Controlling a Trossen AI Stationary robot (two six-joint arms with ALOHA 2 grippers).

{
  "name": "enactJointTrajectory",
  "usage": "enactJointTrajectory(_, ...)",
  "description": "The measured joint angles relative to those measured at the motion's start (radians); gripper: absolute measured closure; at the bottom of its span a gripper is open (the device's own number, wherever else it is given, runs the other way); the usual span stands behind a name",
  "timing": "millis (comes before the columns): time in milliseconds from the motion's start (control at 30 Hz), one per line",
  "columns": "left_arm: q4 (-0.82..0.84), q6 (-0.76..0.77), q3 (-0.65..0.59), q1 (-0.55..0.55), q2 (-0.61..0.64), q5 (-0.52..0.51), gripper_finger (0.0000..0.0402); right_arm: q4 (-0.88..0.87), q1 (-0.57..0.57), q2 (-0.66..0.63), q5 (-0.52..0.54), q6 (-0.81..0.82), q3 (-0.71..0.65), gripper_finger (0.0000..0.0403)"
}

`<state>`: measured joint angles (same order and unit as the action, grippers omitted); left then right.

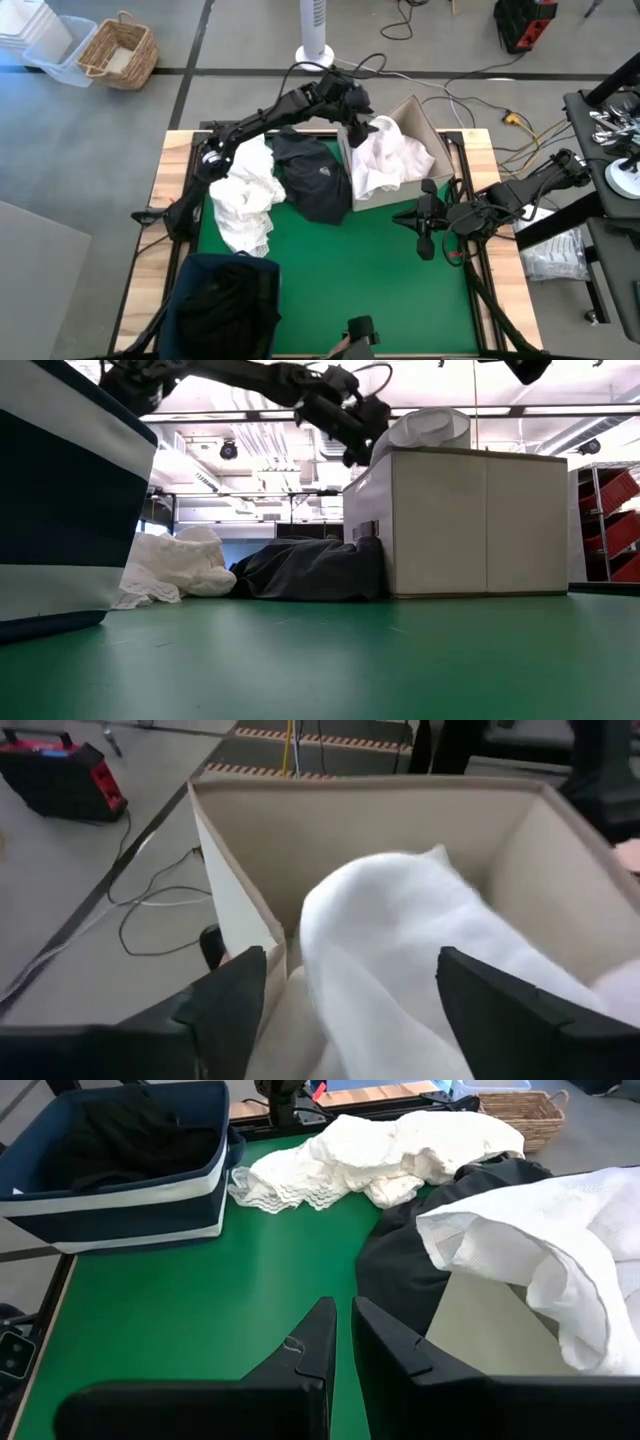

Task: Sort clothes
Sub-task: Put the bottom white shirt into the brown laundry organizer

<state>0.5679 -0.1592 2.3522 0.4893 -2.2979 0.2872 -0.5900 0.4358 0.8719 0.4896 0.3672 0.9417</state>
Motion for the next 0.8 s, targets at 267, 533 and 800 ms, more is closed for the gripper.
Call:
enactJointTrajectory(267, 0.168, -0.074, 0.001, -0.004, 0.068, 0.027, 0.0118, 0.0, 0.0, 0.0, 0.0, 0.0, 0.0, 0.0374)
enactJointTrajectory(533, 0.297, -0.173, -0.003, -0.033, 0.161, 0.494, 0.0118, -0.005, 0.0, 0.0, 0.0, 0.0, 0.0, 0.0374)
enactJointTrajectory(800, 0.453, -0.233, -0.016, -0.138, 0.25, 0.158, 0.0118, -0.007, 0.0, 0.0, 0.0, 0.0, -0.001, 0.0374)
